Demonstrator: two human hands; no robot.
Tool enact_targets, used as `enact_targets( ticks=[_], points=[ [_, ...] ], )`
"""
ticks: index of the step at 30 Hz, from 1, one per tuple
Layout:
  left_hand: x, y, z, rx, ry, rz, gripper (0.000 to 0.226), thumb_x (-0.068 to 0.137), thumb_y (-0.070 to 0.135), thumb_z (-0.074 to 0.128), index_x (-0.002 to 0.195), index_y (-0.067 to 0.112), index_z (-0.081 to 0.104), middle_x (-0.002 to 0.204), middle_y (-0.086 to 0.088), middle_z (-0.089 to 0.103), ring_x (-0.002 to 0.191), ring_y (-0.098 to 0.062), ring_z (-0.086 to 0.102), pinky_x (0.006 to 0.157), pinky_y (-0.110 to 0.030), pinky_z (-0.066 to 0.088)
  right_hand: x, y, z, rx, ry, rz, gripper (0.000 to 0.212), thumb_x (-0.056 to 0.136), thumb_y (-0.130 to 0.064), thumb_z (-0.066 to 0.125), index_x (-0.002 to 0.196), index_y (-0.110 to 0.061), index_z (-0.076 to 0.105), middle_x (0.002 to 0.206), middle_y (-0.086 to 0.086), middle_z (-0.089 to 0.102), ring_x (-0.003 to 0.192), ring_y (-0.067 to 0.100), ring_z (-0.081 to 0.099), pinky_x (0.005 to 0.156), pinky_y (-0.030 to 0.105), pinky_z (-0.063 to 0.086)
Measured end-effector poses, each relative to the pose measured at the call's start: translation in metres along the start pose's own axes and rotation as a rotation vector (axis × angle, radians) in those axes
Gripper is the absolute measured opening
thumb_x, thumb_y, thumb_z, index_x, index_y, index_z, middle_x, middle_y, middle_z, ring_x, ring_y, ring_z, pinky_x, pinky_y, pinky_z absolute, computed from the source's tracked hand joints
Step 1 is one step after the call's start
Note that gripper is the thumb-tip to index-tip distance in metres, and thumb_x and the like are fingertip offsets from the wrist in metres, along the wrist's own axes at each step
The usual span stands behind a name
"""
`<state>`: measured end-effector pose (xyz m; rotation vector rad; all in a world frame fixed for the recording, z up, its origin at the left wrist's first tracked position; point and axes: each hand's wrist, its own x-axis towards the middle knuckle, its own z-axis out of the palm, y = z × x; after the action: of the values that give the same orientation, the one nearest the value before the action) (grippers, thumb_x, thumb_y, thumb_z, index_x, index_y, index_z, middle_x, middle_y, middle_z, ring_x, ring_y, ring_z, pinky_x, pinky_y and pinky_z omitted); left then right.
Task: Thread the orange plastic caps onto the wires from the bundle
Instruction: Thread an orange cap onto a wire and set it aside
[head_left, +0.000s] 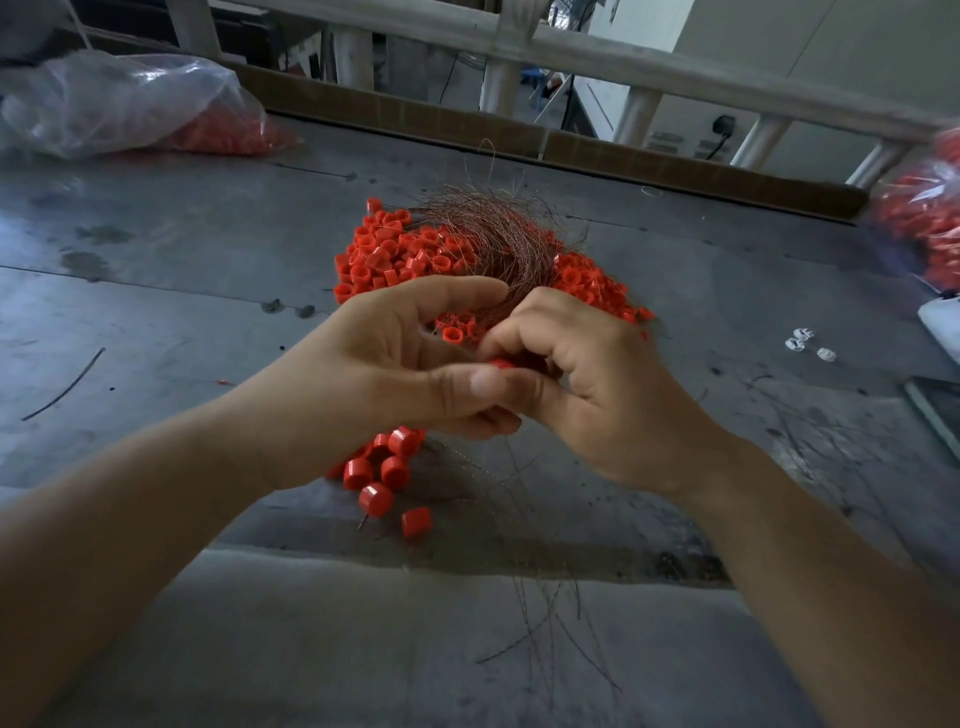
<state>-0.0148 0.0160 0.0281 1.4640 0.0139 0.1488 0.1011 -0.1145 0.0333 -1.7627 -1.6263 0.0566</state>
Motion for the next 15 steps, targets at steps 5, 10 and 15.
enact_targets(
  ticks=[5, 10, 15],
  points=[
    [-0.0004, -0.0007, 0.0028, 0.075, 0.026, 0.030, 0.059, 0.061, 0.025, 0.066, 0.117, 0.027, 0.049, 0.079, -0.009, 0.073, 0.072, -0.021, 0.071, 0.061, -0.020, 0.054, -0.0004, -0.0032, 0.0048, -0.040, -0.052, 0.036, 0.027, 0.086, -0.028, 0.048, 0.089, -0.003, 0.058, 0.081, -0.018, 0.039, 0.072, -0.004, 0.043, 0.066, 0.010, 0.039],
    [-0.0003, -0.0023, 0.0025, 0.044, -0.027, 0.029, 0.044, 0.071, 0.026, 0.070, 0.112, 0.028, 0.055, 0.081, -0.010, 0.073, 0.074, -0.022, 0.071, 0.061, -0.021, 0.055, -0.0015, -0.0037, 0.0071, -0.055, -0.085, 0.038, 0.034, 0.096, -0.036, 0.035, 0.088, -0.008, 0.053, 0.082, -0.019, 0.036, 0.072, -0.005, 0.041, 0.067, 0.010, 0.037],
    [-0.0012, 0.0002, -0.0014, -0.010, -0.065, 0.016, 0.048, 0.066, 0.030, 0.069, 0.113, 0.027, 0.061, 0.084, -0.013, 0.072, 0.076, -0.027, 0.071, 0.062, -0.024, 0.055, -0.0014, -0.0026, 0.0022, 0.072, -0.067, 0.035, 0.009, 0.087, -0.026, 0.052, 0.082, -0.018, 0.052, 0.081, -0.018, 0.043, 0.073, -0.007, 0.045, 0.068, 0.008, 0.038]
  ],
)
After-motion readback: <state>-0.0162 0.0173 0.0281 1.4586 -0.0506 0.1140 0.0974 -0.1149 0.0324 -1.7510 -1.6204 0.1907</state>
